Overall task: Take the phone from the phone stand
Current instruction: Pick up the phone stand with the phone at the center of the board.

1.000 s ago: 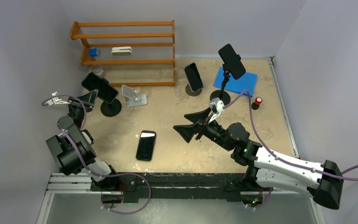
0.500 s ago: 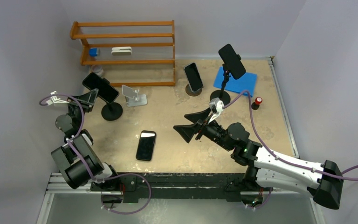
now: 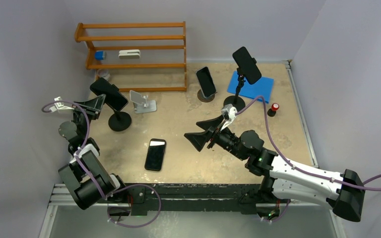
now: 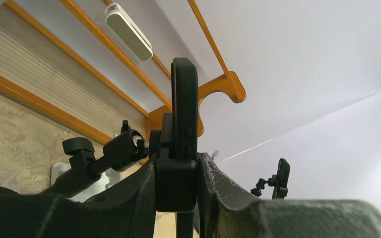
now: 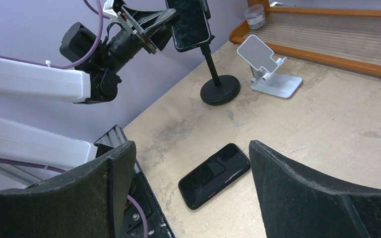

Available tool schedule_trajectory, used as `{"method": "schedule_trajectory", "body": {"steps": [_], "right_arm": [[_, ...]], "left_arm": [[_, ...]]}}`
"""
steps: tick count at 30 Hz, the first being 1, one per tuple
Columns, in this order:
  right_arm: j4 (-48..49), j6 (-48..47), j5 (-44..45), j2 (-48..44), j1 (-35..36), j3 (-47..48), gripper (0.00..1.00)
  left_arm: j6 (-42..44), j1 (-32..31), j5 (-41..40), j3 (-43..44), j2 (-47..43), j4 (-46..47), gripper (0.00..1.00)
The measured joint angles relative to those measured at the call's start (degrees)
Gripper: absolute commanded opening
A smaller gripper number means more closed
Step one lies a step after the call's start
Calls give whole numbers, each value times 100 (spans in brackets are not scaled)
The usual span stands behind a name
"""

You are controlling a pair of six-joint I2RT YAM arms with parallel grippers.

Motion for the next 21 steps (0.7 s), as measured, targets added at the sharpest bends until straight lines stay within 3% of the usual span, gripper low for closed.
{"method": "schedule_trajectory", "body": {"steps": [21], "right_arm": [[-24,-15,31,39,0,2,86]], "left_arm": [[52,-138,-190,85,-817,-1493,0]]}}
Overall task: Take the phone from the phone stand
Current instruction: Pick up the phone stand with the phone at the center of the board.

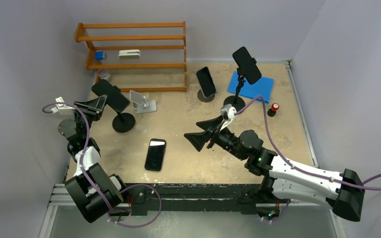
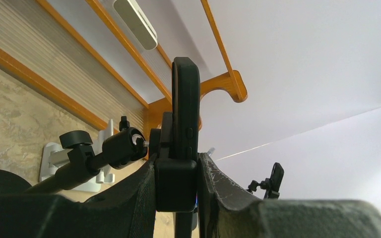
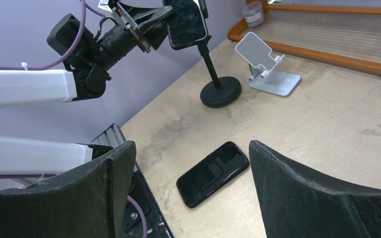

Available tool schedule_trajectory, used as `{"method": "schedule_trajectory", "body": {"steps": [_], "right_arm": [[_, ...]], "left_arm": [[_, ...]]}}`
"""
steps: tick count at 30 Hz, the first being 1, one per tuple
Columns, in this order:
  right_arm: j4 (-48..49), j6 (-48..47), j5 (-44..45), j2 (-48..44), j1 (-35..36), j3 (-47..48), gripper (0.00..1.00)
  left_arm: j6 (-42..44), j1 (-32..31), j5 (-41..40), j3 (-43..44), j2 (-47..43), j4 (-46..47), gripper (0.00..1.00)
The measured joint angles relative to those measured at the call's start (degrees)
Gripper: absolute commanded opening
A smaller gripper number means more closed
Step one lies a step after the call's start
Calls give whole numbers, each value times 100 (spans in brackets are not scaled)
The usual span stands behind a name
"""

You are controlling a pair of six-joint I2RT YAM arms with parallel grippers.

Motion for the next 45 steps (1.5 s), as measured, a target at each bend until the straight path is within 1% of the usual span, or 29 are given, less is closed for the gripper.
{"method": "schedule_trajectory", "body": {"steps": [16,25,36,45], "right_arm": [[-138,0,4,-15,0,31,86],[-240,0,4,-83,0,37,86],[-313,0,7,-175,0,44,86],[-385,2,11,-212,0,138,86]], "left_arm": [[208,-118,22,216,-636,-1318,0],[494,-378,96,509,-1064,-2247,0],[734,-667,289,916,-1349,-2750,0],[802,-999,481,955,-1578,-2968,0]]}}
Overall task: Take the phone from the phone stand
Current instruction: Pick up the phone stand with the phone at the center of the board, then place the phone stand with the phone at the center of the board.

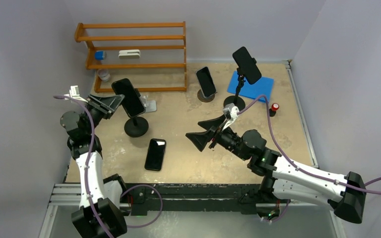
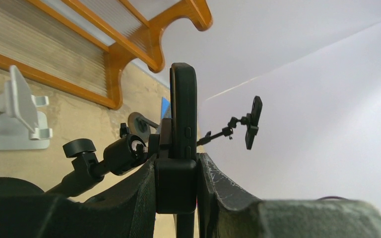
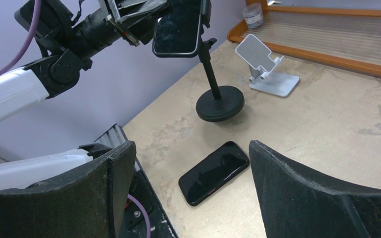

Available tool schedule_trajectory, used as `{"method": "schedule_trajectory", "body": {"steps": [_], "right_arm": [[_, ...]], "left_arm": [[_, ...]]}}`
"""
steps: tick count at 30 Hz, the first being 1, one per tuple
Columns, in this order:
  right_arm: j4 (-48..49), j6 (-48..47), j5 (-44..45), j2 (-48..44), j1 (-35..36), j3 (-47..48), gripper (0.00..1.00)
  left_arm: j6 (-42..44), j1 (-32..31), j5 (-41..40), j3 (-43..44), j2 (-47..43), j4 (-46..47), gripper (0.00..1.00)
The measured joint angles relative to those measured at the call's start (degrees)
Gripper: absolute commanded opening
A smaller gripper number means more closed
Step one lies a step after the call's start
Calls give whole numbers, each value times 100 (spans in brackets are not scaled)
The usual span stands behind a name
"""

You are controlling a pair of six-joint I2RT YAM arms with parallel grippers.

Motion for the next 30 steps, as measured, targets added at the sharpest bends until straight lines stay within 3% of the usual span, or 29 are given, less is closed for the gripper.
{"method": "schedule_trajectory", "body": {"steps": [18,30], "right_arm": [[-219,-7,282,-109,0,192,86],[-221,-7,487,-87,0,192,86]], "left_arm": [[-466,-756,223,31,-291,348,0],[-459,-1827,-55,22,125,629,0]]}}
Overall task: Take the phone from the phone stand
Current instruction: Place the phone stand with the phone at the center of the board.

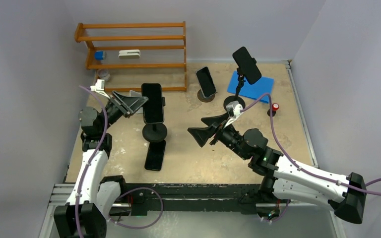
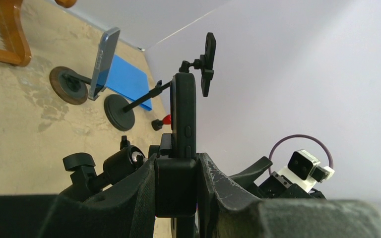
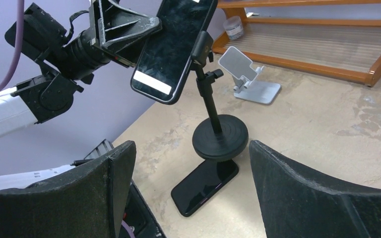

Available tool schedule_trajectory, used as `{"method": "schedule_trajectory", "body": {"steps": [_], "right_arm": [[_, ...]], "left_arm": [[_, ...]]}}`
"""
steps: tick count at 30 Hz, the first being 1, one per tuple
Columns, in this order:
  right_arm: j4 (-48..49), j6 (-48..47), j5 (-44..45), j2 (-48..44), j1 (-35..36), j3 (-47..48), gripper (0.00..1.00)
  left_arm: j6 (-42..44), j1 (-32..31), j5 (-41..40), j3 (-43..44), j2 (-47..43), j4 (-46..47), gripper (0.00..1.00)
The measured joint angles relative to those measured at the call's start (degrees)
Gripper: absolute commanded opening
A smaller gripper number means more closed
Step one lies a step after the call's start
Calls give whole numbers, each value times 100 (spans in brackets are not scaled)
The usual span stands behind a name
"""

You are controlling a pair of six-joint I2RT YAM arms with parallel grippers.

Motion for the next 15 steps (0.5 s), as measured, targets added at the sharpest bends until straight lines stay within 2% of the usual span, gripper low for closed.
{"method": "schedule_trajectory", "body": {"steps": [7,15], "right_arm": [[98,144,109,168,0,0,89],[221,907,-92,688,-2,90,93]], "left_arm": [[63,-634,-361,-28,205,70,0],[122,-1257,-691,-31,459,212,0]]}}
